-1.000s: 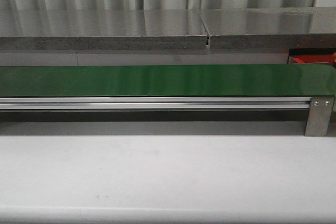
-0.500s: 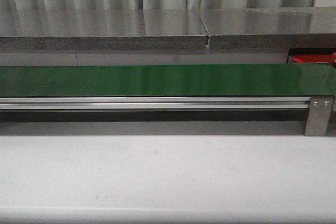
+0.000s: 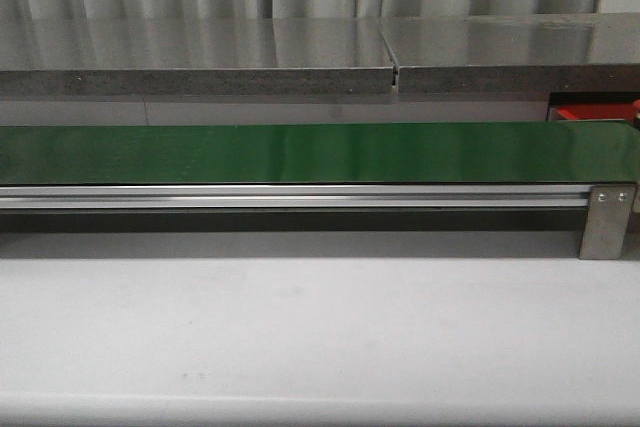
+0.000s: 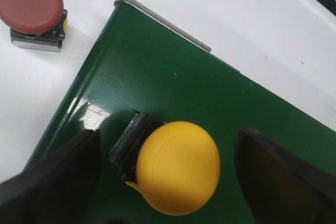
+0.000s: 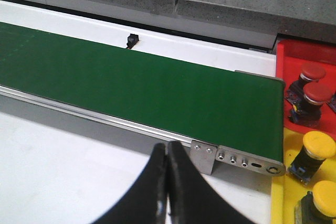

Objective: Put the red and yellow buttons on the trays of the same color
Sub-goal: 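Set the yellow button on the belt start and open the left gripper, then grasp a red button with the left gripper and set it on the belt, then move the right gripper above the yellow button riding the belt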

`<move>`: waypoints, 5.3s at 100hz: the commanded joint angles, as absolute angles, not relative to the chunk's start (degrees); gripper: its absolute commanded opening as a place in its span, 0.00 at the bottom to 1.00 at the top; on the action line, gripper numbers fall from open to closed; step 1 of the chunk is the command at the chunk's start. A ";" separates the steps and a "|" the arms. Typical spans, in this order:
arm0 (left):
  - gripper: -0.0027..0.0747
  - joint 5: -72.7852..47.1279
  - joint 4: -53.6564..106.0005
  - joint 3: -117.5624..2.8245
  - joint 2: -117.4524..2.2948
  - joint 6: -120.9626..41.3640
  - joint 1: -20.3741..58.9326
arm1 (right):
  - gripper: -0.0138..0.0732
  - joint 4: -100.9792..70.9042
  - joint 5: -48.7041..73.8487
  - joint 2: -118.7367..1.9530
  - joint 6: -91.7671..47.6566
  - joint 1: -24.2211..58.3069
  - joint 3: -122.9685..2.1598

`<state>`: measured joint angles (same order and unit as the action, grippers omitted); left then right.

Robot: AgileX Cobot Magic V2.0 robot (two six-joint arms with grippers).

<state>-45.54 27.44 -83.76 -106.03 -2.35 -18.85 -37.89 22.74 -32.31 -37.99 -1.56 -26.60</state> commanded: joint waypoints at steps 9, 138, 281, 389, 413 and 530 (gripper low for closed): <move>0.79 -44.62 32.33 -87.08 -103.28 -2.44 -18.56 | 0.07 -38.44 19.69 -32.29 -38.26 -1.67 -28.23; 0.79 -41.68 33.39 -100.57 -122.32 2.73 -28.51 | 0.07 -38.44 19.69 -32.29 -38.26 -1.67 -28.23; 0.25 -51.12 25.52 -101.14 -108.01 -5.24 -26.01 | 0.07 -38.44 19.69 -32.29 -38.26 -1.67 -28.23; 0.77 -53.66 23.72 -94.42 -106.77 -7.00 -18.75 | 0.07 -38.44 19.69 -32.29 -38.26 -1.67 -28.23; 0.68 -53.11 23.49 -94.42 -99.38 -12.20 -17.83 | 0.07 -38.44 19.69 -32.29 -38.26 -1.67 -28.23; 0.01 -34.39 18.86 -44.11 -38.66 -15.76 4.84 | 0.07 -38.94 19.72 -32.29 -38.26 -1.67 -28.23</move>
